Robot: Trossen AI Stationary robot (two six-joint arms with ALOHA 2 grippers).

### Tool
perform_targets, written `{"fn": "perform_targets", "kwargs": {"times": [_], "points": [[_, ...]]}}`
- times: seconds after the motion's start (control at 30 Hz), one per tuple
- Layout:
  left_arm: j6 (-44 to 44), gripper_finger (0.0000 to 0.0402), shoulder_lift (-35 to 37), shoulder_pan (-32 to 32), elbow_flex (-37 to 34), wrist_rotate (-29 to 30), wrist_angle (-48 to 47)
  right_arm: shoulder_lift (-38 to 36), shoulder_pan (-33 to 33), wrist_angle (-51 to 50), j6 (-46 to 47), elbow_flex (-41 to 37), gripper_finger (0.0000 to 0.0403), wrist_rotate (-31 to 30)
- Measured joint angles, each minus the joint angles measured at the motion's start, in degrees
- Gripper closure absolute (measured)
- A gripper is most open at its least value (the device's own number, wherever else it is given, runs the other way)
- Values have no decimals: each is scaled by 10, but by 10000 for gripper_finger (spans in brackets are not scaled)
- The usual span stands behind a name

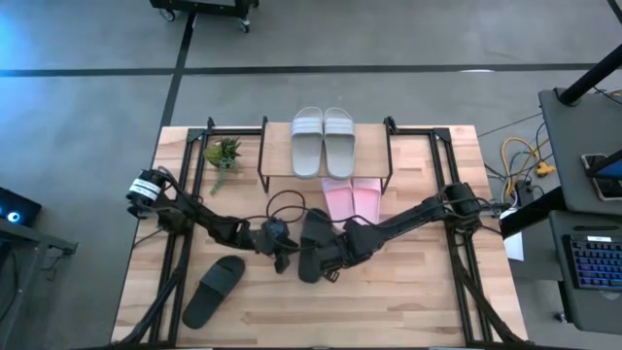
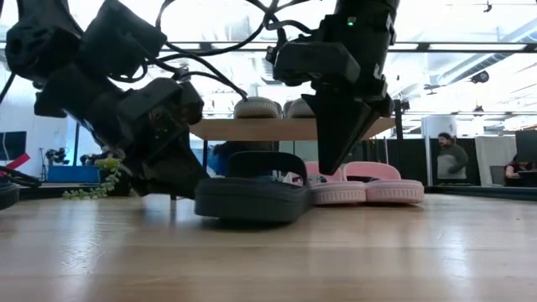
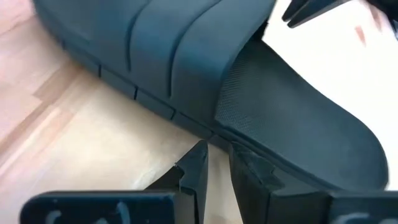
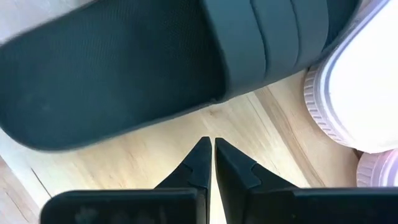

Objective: Pick and place slides into the shelf
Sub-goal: Move the right black slide to the centre on the table, then move the left black slide to the centre on the table

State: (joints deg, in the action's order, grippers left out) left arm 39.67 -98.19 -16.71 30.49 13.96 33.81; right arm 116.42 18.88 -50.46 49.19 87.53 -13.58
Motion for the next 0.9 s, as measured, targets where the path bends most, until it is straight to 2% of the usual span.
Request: {"fn": "perform_targets", "kwargs": {"times": [0.17,0.63,0.8,0.9], "points": [[-26,350,0,0,2,-2,1,0,0,-1,3,0,390,0],[-10,350,8,-7,-6,-29,-40,-2,27,-2,3,1,390,1],[-10,350,60,-16,-8,-30,-67,-3,39,-1,12,1,390,3],[-10,350,113,-25,-8,-12,-133,-5,42,-1,14,1,390,2]]}}
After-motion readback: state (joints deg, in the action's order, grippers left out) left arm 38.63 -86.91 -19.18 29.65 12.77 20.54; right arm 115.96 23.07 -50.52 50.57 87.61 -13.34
